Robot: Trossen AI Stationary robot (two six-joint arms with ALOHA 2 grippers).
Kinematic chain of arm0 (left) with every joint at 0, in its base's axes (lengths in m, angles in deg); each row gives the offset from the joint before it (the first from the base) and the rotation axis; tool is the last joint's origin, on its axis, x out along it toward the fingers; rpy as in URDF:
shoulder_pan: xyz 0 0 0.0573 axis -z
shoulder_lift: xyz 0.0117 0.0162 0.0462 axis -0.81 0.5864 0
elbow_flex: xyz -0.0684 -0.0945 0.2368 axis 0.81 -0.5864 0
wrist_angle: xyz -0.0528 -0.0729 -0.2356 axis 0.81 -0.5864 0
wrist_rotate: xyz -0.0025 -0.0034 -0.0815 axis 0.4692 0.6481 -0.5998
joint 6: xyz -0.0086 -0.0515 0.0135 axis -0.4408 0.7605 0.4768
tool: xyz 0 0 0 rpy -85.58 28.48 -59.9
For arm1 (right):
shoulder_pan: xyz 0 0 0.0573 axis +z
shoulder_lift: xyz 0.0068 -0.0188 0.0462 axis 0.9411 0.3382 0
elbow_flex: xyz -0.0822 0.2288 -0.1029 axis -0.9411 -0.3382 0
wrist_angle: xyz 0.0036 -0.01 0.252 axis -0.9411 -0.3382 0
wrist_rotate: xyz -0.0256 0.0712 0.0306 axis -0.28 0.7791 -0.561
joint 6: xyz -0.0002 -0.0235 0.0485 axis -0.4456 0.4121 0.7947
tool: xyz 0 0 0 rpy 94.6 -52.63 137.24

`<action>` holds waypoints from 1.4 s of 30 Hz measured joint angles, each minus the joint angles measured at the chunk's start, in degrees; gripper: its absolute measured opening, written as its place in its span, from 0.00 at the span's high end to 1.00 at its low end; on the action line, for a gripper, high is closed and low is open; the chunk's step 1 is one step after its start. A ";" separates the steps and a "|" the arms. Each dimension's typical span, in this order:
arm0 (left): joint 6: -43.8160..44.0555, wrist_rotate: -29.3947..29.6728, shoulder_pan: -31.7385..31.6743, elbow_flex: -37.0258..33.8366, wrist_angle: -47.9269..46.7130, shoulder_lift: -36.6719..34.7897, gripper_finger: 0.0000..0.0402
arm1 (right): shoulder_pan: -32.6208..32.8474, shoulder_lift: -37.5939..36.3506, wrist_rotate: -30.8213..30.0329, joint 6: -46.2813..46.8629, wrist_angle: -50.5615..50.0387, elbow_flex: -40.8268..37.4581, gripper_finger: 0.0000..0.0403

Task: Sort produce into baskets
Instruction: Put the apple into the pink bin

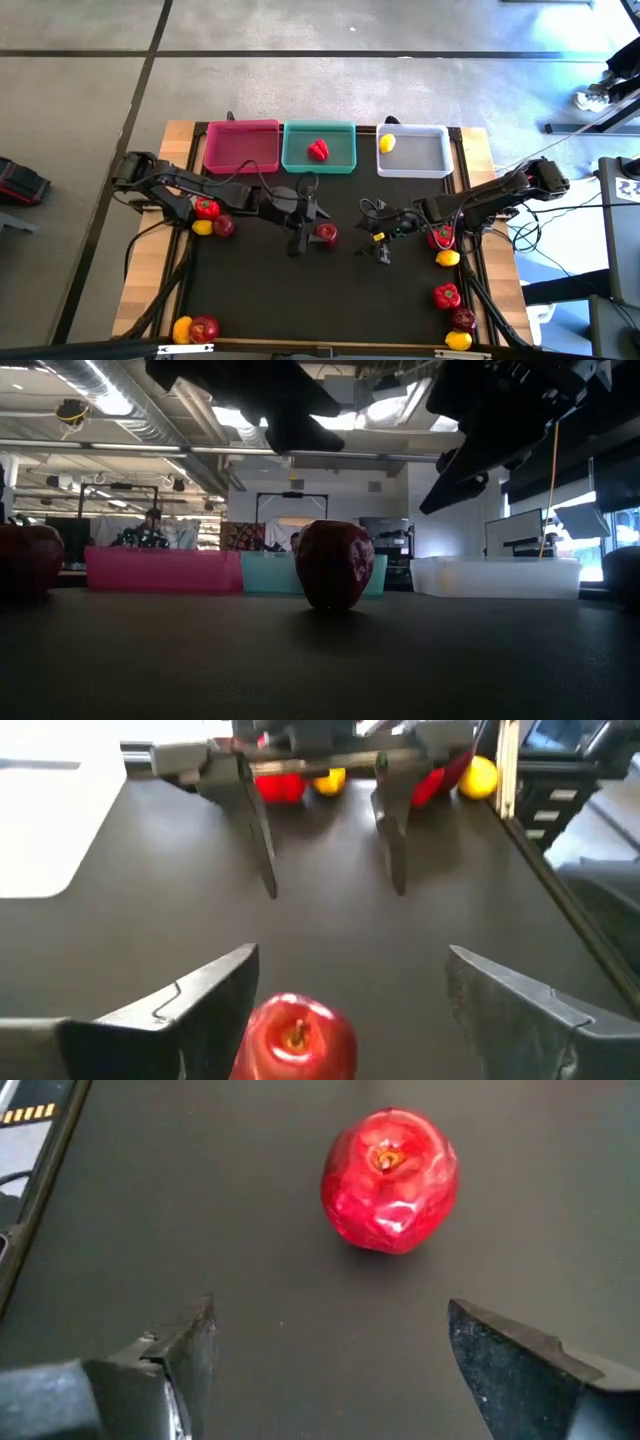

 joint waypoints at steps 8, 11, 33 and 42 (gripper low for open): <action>-3.93 0.04 0.55 0.44 -0.56 0.68 0.20 | -0.07 0.00 -0.09 3.05 1.16 0.00 0.20; -4.95 0.06 0.03 0.44 -0.65 0.68 0.20 | -0.07 0.00 -0.50 3.13 0.82 0.00 0.20; -3.13 0.14 1.44 0.46 -0.89 3.55 0.05 | -0.17 0.00 -3.48 3.34 0.94 0.00 0.20; -0.26 5.04 0.97 0.85 -1.18 4.31 0.04 | -0.17 0.00 -5.08 3.20 0.97 0.00 0.20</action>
